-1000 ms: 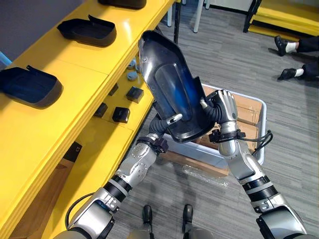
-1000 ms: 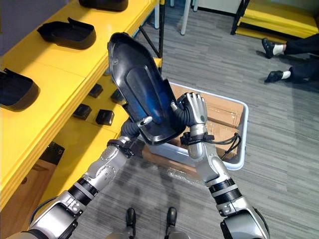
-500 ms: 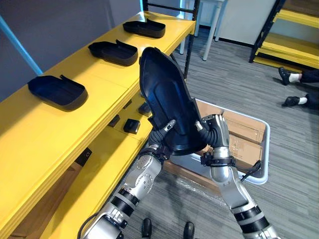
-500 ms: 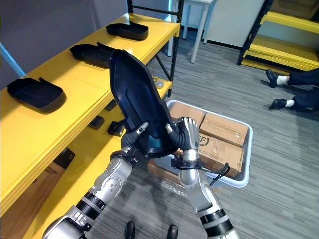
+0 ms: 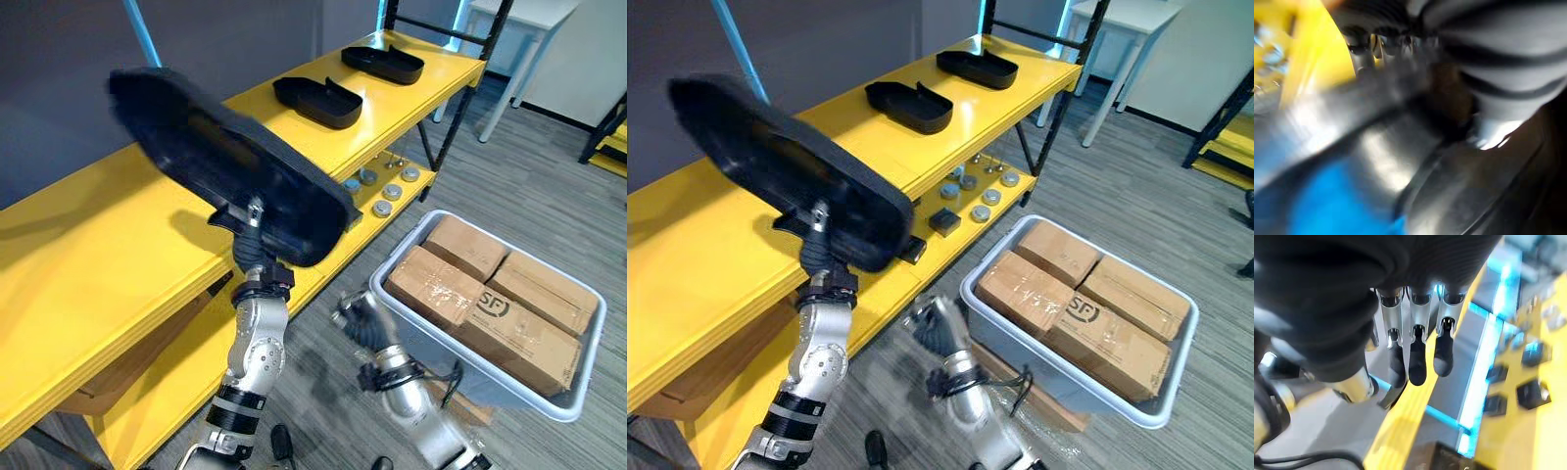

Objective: Walk over and take plastic housings, then place them on the shelf

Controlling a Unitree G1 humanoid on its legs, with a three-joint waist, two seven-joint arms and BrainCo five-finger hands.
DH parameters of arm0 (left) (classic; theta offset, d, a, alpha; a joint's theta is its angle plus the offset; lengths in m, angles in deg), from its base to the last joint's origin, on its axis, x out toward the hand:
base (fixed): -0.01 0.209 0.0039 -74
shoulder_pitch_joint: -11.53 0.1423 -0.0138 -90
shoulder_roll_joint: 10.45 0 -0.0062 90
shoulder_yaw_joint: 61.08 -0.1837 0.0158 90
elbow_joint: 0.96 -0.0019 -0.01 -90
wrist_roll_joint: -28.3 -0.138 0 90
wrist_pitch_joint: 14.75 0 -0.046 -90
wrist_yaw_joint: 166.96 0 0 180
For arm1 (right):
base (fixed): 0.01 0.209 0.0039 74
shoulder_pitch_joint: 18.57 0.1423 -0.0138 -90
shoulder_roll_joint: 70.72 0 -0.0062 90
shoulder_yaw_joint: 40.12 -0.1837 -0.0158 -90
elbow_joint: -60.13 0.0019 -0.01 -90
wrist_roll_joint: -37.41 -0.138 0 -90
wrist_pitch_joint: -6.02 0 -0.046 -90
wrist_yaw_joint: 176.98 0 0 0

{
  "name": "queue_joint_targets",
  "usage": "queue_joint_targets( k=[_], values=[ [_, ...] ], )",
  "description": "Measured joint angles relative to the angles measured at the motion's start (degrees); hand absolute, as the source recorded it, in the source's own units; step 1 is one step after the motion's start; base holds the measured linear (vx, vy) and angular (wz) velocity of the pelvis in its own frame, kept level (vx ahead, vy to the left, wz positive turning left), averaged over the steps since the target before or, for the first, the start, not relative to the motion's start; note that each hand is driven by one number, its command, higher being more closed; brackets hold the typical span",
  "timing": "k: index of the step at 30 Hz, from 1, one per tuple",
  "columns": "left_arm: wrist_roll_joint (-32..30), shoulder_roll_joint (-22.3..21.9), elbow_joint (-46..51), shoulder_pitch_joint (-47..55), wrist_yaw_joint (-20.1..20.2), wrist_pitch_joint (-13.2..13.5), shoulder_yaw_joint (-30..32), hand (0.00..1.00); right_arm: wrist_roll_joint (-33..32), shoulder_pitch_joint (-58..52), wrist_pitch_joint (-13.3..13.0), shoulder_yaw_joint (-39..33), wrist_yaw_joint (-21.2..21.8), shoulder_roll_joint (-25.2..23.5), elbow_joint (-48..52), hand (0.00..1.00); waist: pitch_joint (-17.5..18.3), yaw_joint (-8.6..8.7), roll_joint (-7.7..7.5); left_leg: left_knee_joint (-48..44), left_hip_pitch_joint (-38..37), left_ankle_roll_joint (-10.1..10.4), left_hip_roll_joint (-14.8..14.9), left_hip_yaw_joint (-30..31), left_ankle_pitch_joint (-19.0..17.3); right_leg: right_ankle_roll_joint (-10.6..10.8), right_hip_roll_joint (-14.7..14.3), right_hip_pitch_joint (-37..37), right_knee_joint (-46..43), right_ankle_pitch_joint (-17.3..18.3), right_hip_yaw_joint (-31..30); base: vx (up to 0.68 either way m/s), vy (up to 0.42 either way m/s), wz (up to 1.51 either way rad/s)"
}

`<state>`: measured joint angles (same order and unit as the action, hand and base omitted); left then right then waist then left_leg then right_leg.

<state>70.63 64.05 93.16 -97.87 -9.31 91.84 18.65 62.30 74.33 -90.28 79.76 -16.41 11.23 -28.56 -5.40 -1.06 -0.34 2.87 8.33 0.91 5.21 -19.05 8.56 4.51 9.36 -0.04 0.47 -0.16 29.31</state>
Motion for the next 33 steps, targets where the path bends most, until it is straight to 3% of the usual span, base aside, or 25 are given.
queue_joint_targets(
  k=[2, 4, 5, 6, 7, 8, 9, 10, 11, 12, 13, 15, 16, 17, 18, 19, 21, 22, 24, 26, 28, 31, 33],
  values=[
    [-7.5, 0.0, 1.8, 3.8, -0.8, -1.0, 1.8, 1.0, -0.1, 2.2, 0.0, -2.0, -0.1, -2.2, 0.0, 0.0, 0.4, -0.14, -0.07, 0.0, -1.3, -0.2, -0.8, -1.0, -1.1, 1.0, 1.4, 0.0, -2.1, 1.1, -0.4, 0.08, 0.051, -0.15],
    [-19.0, 0.1, 1.9, 7.0, -2.8, -4.0, 3.3, 1.0, -0.6, 2.6, -0.2, -5.0, -0.5, -3.4, 0.0, 0.0, 0.3, -0.38, -0.36, -0.4, -3.6, -0.2, -1.6, -1.3, -3.4, 1.9, 4.3, 0.5, -9.1, 4.8, -0.5, 0.1, 0.069, 0.01],
    [-30.0, 0.1, 1.9, 9.0, -5.2, -6.1, 4.2, 1.0, -2.4, 2.1, -0.8, -7.4, -1.1, -3.5, 0.0, 0.0, 0.3, -0.21, -0.36, -1.1, -4.9, -0.3, -1.7, -0.7, -4.8, 1.7, 6.8, 2.2, -18.2, 6.1, -0.6, 0.08, 0.055, 0.39],
    [-39.0, 0.9, 2.0, 10.2, -6.9, -7.6, 4.6, 1.0, -3.1, 1.1, -1.2, -9.7, -1.7, -3.7, 0.2, 0.0, 0.1, -0.12, -0.83, -2.3, -6.2, -0.4, -2.1, 0.7, -6.1, 0.8, 9.4, 4.4, -28.5, 6.3, -1.6, 0.07, 0.069, 0.46],
    [-42.8, 1.5, 2.4, 10.5, -7.8, -8.3, 4.9, 1.0, -3.7, 0.9, -1.3, -10.9, -2.0, -4.0, 0.2, 0.0, -0.2, -0.12, -1.45, -3.2, -6.8, -0.5, -2.3, 1.6, -6.8, -0.1, 10.4, 5.5, -33.2, 5.7, -4.0, 0.08, 0.071, 0.64],
    [-49.2, 2.8, 3.7, 11.2, -9.3, -9.2, 6.0, 1.0, -4.4, 0.5, -1.6, -13.2, -2.7, -5.0, 0.2, 0.0, -0.7, 0.22, -2.6, -4.3, -8.1, -0.8, -2.7, 3.8, -7.8, -2.6, 10.8, 8.4, -41.9, 2.8, -10.7, 0.09, 0.015, 0.9],
    [-54.3, 3.1, 5.2, 11.7, -10.6, -9.7, 7.0, 1.0, -4.6, -0.8, -2.3, -15.8, -3.5, -5.7, 0.6, 0.0, -0.8, 0.87, -2.46, -4.1, -9.0, -0.9, -2.4, 7.2, -7.8, -3.1, 9.8, 11.6, -47.6, 2.3, -15.1, 0.1, -0.043, 1.05],
    [-56.7, 3.3, 6.0, 12.0, -11.4, -9.7, 7.1, 1.0, -4.9, -1.3, -2.6, -16.8, -3.7, -6.0, 0.8, 0.0, -0.8, 1.39, -2.39, -4.2, -8.8, -1.1, -2.1, 9.0, -7.9, -2.8, 8.2, 12.2, -47.4, 5.3, -16.7, 0.12, -0.151, 1.7],
    [-61.2, 3.3, 7.7, 12.3, -13.7, -9.6, 9.1, 1.0, -6.4, -2.3, -3.1, -19.0, -3.9, -6.4, 2.5, 0.0, -1.0, 2.26, -2.2, -4.5, -7.7, -1.0, -1.8, 14.7, -8.0, -2.9, 2.9, 13.0, -39.2, 9.8, -22.1, 0.11, -0.162, 1.56],
    [-62.2, 3.1, 7.7, 12.3, -14.5, -9.6, 9.5, 1.0, -6.7, -2.7, -3.5, -20.4, -4.0, -6.6, 3.2, 0.0, -1.0, 2.44, -2.2, -4.6, -7.3, -1.0, -2.0, 16.7, -8.0, -2.7, 1.3, 12.9, -35.2, 10.2, -24.8, 0.13, -0.209, 1.99],
    [-63.1, 3.1, 7.7, 12.6, -15.3, -9.6, 10.0, 1.0, -6.7, -3.6, -3.9, -23.2, -4.0, -6.6, 4.6, 0.0, -1.0, 2.6, -2.17, -4.7, -6.9, -1.1, -2.8, 20.4, -7.9, -2.1, -1.3, 12.7, -28.0, 10.3, -31.3, 0.09, -0.159, 1.2],
    [-64.1, 3.0, 7.7, 13.0, -15.8, -9.6, 10.0, 1.0, -7.9, -4.8, -4.0, -26.6, -4.2, -6.5, 5.7, 0.0, -1.0, 3.2, -2.28, -5.5, -6.4, -0.4, -3.8, 24.7, -8.2, -1.6, -2.8, 11.6, -21.0, 9.8, -37.0, 0.12, -0.241, 1.65],
    [-64.5, 3.2, 8.2, 13.7, -15.8, -9.6, 10.0, 1.0, -9.3, -6.2, -4.0, -28.5, -4.4, -6.5, 6.7, 0.0, -0.7, 3.12, -3.43, -6.4, -5.9, 0.8, -5.4, 28.2, -8.9, -1.2, -1.9, 10.5, -16.0, 7.1, -37.5, 0.13, -0.274, 1.87],
    [-64.6, 3.3, 8.7, 14.3, -15.9, -9.6, 10.1, 1.0, -10.0, -6.9, -4.0, -28.9, -4.3, -6.5, 7.1, 0.0, -0.5, 3.19, -3.99, -6.9, -5.6, 1.6, -6.3, 30.0, -9.5, 1.4, -1.4, 10.0, -15.9, 3.9, -37.5, 0.15, -0.303, 1.59],
    [-65.2, 2.1, 9.8, 16.9, -15.5, -9.6, 10.8, 1.0, -11.4, -7.8, -4.1, -29.7, -4.0, -5.4, 7.1, 0.0, -0.2, 2.8, -2.03, -7.2, -5.4, 2.6, -5.1, 32.2, -9.9, 2.0, -1.8, 9.1, -15.3, 4.7, -34.1, 0.17, -0.273, 1.1],
    [-65.9, 0.9, 12.0, 19.6, -15.1, -9.4, 11.9, 1.0, -11.8, -7.7, -4.1, -30.2, -3.7, -4.3, 7.2, 0.0, 0.2, 2.03, 0.09, -7.2, -4.3, 3.7, -2.7, 32.9, -10.0, 0.7, -3.5, 8.1, -13.1, 3.9, -31.6, 0.2, -0.247, 0.84],
    [-66.2, 0.0, 13.5, 20.8, -14.6, -9.4, 13.3, 1.0, -13.5, -7.8, -4.1, -31.5, -2.9, -4.1, 7.1, 0.0, 0.5, 1.4, 1.45, -7.0, -3.4, 5.4, -0.6, 34.3, -9.4, -0.2, -5.4, 6.0, -10.5, 3.2, -27.8, 0.21, -0.223, 0.82],
    [-66.2, -0.2, 13.6, 21.0, -14.6, -9.4, 13.7, 1.0, -13.7, -8.0, -4.1, -32.6, -2.5, -4.2, 7.2, 0.0, 0.5, 1.62, 1.44, -6.8, -3.2, 6.2, 0.4, 35.0, -8.9, -0.2, -6.1, 4.6, -10.0, 3.2, -24.6, 0.19, -0.244, 1.08],
    [-66.2, -0.4, 13.7, 21.5, -14.4, -9.4, 13.7, 1.0, -13.9, -8.8, -4.2, -34.7, -1.8, -4.3, 8.5, 0.0, 0.4, 1.66, 1.38, -6.9, -1.9, 6.2, 0.7, 33.8, -8.0, -0.8, -6.1, 3.4, -9.7, 3.6, -20.1, 0.12, -0.155, 1.18],
    [-66.1, -0.7, 13.9, 21.6, -14.3, -9.4, 14.6, 1.0, -13.8, -9.5, -4.6, -36.6, -1.5, -4.3, 9.8, 0.0, 0.1, 1.32, 1.16, -7.0, -0.6, 4.9, 0.6, 27.9, -6.7, -1.8, -5.2, 2.9, -9.7, 4.4, -17.1, 0.08, -0.042, 0.97],
    [-66.0, -0.7, 14.1, 22.0, -13.5, -9.4, 17.1, 1.0, -14.4, -10.3, -4.6, -37.3, -0.6, -5.0, 11.0, 0.0, -0.5, 0.43, 0.97, -6.5, 0.0, 3.5, 0.2, 22.1, -5.8, -1.5, -4.2, 2.5, -9.6, 5.0, -15.4, 0.04, 0.035, 0.53],
    [-64.7, -0.1, 14.7, 24.2, -11.7, -9.4, 19.9, 1.0, -15.9, -12.2, -5.1, -38.9, 1.0, -6.6, 15.2, 0.0, -0.8, 0.17, 0.82, -4.5, -0.3, 3.1, -0.9, 22.4, -5.0, -1.4, -3.4, 2.1, -8.7, 5.5, -15.0, -0.01, 0.041, 0.19],
    [-62.4, 2.5, 14.1, 24.7, -8.5, -9.3, 22.3, 1.0, -17.2, -13.5, -6.2, -40.7, 2.4, -6.7, 16.4, 0.0, -1.2, 1.13, 0.63, -2.2, -0.5, 2.5, -0.7, 19.4, -4.9, -1.1, -2.7, 2.2, -8.6, 5.8, -14.1, -0.05, 0.054, 0.26]
  ],
)
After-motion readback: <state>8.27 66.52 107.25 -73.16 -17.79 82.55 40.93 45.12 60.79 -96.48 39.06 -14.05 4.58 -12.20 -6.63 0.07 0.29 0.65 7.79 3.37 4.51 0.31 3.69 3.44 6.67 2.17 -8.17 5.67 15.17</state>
